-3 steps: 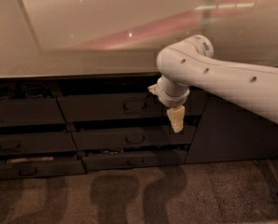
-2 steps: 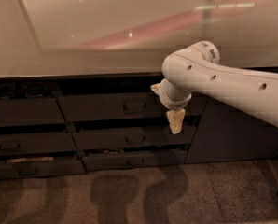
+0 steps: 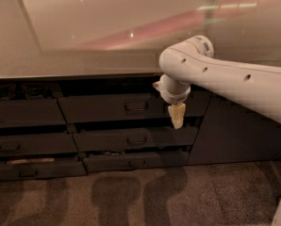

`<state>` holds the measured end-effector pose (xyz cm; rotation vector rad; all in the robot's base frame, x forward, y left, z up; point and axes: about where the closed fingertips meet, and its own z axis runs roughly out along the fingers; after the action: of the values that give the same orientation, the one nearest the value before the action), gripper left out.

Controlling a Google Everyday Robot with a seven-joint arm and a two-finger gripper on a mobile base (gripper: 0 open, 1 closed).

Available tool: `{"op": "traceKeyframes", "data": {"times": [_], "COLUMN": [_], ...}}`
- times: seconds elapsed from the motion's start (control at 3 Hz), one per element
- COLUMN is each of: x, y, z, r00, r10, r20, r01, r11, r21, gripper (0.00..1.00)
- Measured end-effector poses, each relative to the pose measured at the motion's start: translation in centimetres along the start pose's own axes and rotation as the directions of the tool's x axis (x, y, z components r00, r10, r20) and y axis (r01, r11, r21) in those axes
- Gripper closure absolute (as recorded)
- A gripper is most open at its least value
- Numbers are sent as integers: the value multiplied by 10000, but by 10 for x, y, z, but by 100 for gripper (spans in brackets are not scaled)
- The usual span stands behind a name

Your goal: Open top drawer

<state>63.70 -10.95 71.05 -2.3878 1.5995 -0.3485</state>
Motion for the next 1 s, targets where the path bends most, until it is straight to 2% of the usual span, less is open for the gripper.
{"op": "traceKeyframes", "data": {"times": [0.33, 0.67, 1.0], "x": [1, 1, 4], "y": [5, 5, 1], "z": [5, 5, 13], "r00": [9980, 9980, 9980], "r10": [-231, -231, 24], "r20": [-589, -589, 635], "r01": [252, 252, -64], "r11": [9991, 9991, 9979], "r21": [349, 349, 639], "gripper": [0, 0, 0]}}
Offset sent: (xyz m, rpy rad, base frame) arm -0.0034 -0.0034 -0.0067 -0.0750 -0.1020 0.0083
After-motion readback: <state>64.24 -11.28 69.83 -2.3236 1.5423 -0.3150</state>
